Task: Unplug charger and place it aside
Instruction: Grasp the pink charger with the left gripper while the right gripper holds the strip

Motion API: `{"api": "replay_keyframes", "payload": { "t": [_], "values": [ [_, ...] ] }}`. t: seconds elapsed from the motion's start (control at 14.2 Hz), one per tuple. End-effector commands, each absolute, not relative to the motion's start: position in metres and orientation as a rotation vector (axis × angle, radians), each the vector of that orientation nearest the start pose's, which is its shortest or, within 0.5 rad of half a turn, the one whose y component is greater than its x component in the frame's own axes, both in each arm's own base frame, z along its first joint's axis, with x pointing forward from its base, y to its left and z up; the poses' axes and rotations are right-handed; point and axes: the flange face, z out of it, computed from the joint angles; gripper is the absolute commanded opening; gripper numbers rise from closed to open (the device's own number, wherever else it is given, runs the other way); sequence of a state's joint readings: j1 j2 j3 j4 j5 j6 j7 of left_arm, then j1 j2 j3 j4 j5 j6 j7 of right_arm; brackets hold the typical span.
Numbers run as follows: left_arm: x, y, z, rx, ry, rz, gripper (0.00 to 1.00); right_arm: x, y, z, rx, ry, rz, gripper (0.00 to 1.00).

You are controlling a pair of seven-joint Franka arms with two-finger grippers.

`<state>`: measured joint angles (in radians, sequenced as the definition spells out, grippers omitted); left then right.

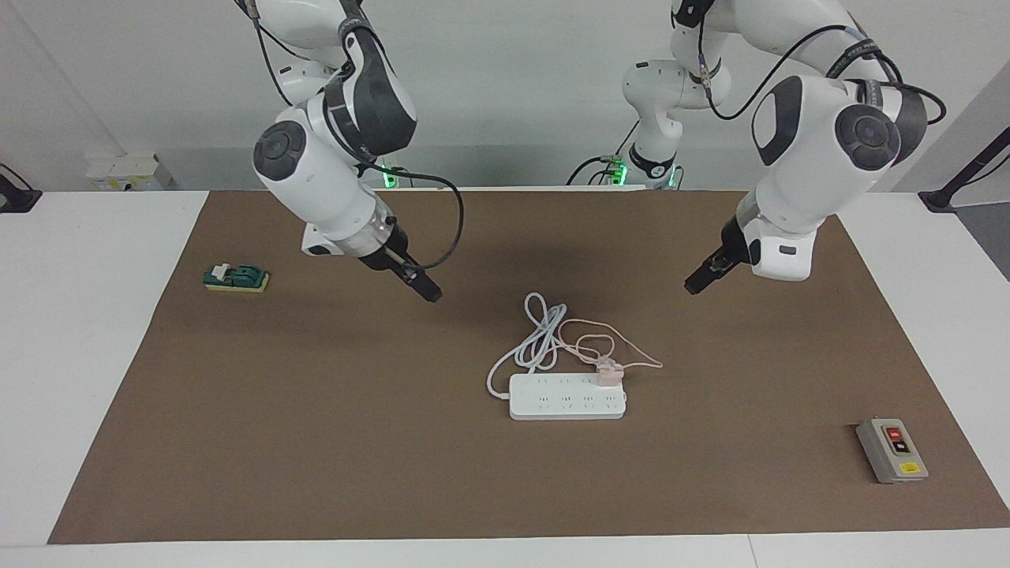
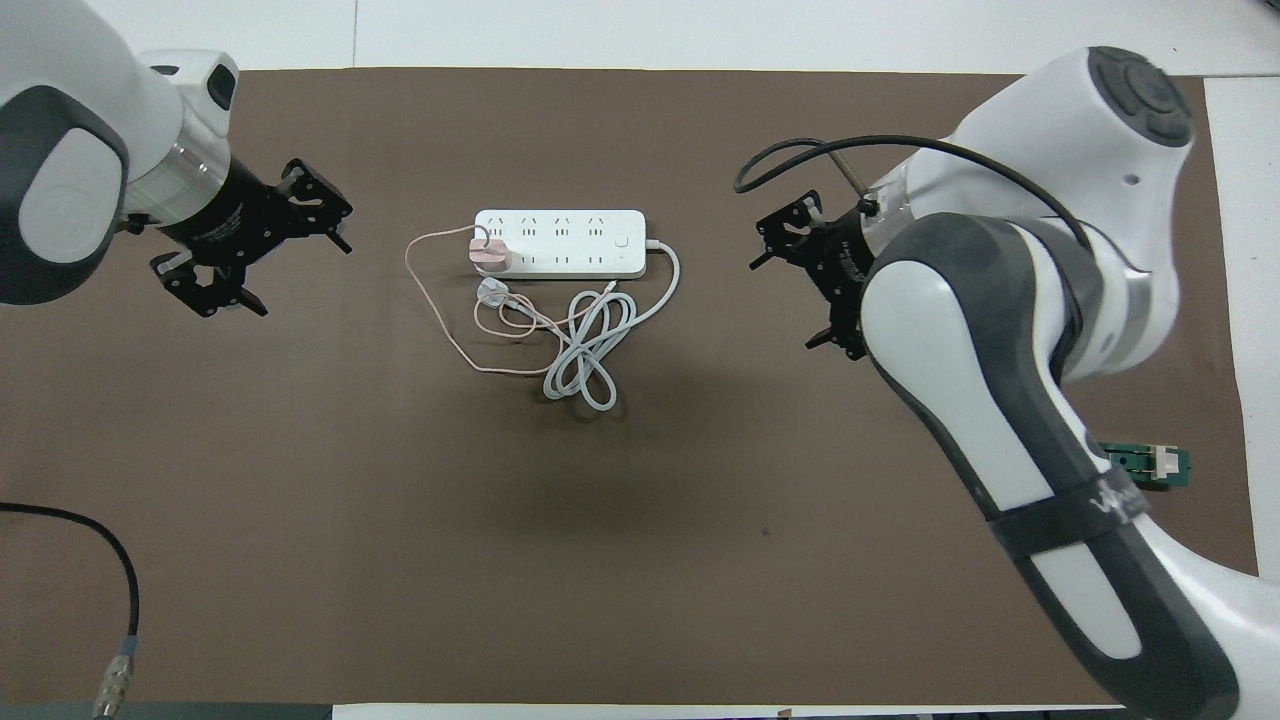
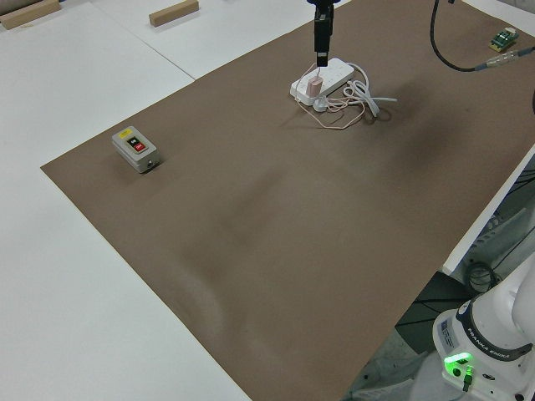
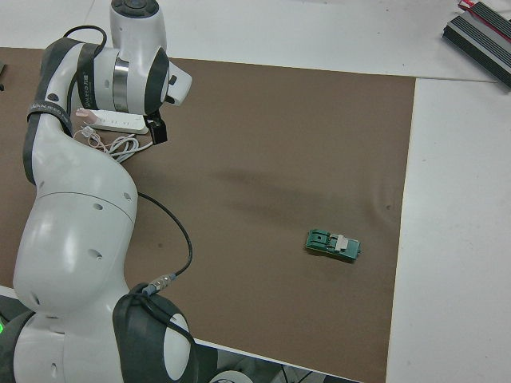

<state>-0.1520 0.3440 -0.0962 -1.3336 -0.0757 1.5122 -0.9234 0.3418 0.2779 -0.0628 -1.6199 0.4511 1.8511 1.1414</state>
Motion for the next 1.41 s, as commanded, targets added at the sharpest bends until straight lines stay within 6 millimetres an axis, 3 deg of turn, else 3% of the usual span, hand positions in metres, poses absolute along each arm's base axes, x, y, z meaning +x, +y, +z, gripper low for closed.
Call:
{"api": "replay_keyframes", "payload": {
  "t": [0.0, 0.07, 0.28, 0.35, 0.49, 0.57, 0.64, 0.85, 1.2, 1.34],
  "values": [
    [0.656, -0.170, 0.516, -2.862, -1.261, 0.294, 1.00, 0.638, 0.253, 0.435, -2.335, 1.535, 0.534, 1.00],
    [0.669, -0.174, 0.499, -2.796, -1.371, 0.304, 1.00, 0.649, 0.267, 0.418, -2.290, 1.586, 0.557, 1.00],
    [0.687, -0.219, 0.455, -2.606, -1.636, 0.252, 1.00, 0.662, 0.299, 0.368, -2.101, 1.660, 0.629, 1.00],
    [0.695, -0.225, 0.455, -2.535, -1.842, 0.231, 1.00, 0.664, 0.306, 0.349, -2.045, 1.681, 0.677, 1.00],
    [0.695, -0.252, 0.444, -2.509, -1.926, 0.209, 1.00, 0.688, 0.307, 0.331, -1.881, 1.753, 0.800, 1.00],
    [0.698, -0.249, 0.434, -2.457, -1.969, 0.185, 1.00, 0.695, 0.315, 0.318, -1.867, 1.773, 0.817, 1.00],
    [0.698, -0.259, 0.429, -2.422, -2.011, 0.159, 1.00, 0.703, 0.316, 0.307, -1.850, 1.789, 0.825, 1.00],
    [0.695, -0.265, 0.408, -2.356, -2.086, 0.145, 1.00, 0.707, 0.329, 0.289, -1.867, 1.781, 0.818, 1.00],
    [0.668, -0.281, 0.387, -2.330, -2.075, 0.160, 1.00, 0.709, 0.329, 0.272, -1.897, 1.763, 0.796, 1.00],
    [0.666, -0.278, 0.383, -2.269, -2.153, 0.122, 1.00, 0.710, 0.327, 0.271, -1.906, 1.755, 0.785, 1.00]
  ]
}}
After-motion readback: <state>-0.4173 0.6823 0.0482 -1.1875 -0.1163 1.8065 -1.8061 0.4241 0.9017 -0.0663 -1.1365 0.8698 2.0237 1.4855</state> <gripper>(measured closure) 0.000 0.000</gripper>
